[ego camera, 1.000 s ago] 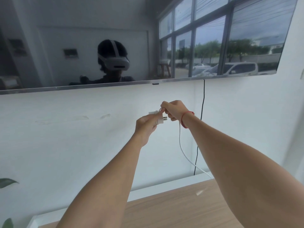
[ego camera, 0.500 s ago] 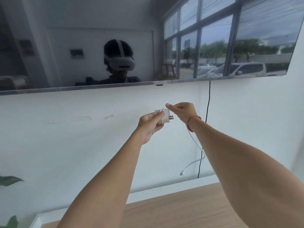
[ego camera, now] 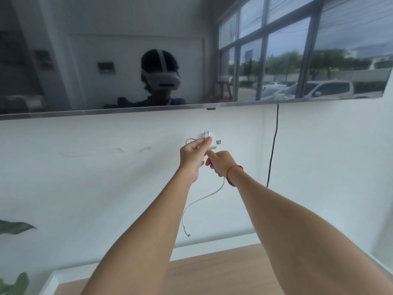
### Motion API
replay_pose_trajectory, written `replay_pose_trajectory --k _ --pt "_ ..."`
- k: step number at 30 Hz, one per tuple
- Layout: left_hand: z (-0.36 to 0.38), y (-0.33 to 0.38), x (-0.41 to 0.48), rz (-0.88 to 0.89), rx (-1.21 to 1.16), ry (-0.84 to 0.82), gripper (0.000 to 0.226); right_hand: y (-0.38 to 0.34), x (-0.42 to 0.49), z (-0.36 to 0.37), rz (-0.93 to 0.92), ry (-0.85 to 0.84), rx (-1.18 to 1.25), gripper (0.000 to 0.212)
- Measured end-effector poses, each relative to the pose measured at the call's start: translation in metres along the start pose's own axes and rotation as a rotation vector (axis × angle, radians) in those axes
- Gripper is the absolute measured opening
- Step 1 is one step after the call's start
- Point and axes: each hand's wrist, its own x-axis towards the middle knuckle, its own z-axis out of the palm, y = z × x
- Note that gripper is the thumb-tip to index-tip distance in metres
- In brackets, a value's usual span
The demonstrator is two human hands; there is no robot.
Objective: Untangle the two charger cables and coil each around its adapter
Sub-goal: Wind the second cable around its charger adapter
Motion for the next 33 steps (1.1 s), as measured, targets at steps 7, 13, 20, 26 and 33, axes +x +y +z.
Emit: replay_pose_trajectory --k 7,13,20,26,33 --pt "-0.009 -0.004 0.006 -0.052 -0.076 -0.019 0.010 0.004 -0.001 -0.003 -0.049 0.097 -0.037 0.043" --pt "-0.005 -0.008 0.013 -0.069 -0.116 0.014 0.011 0.010 0.003 0.009 -0.049 0.253 -0.057 0.043" --pt "-0.011 -0.012 0.014 -0.161 -0.240 -0.073 0.029 0.015 0.001 0.018 -0.027 0.162 0.015 0.041" --pt "-0.024 -0.020 0.012 -0.247 -0.169 -0.258 0.042 0.019 -0.003 0.010 0.051 -0.058 0.084 0.038" --pt "-0.026 -0.020 0.011 -0.246 -0.190 -0.234 0.028 0.024 -0.009 0.007 0.106 -0.136 0.137 0.036"
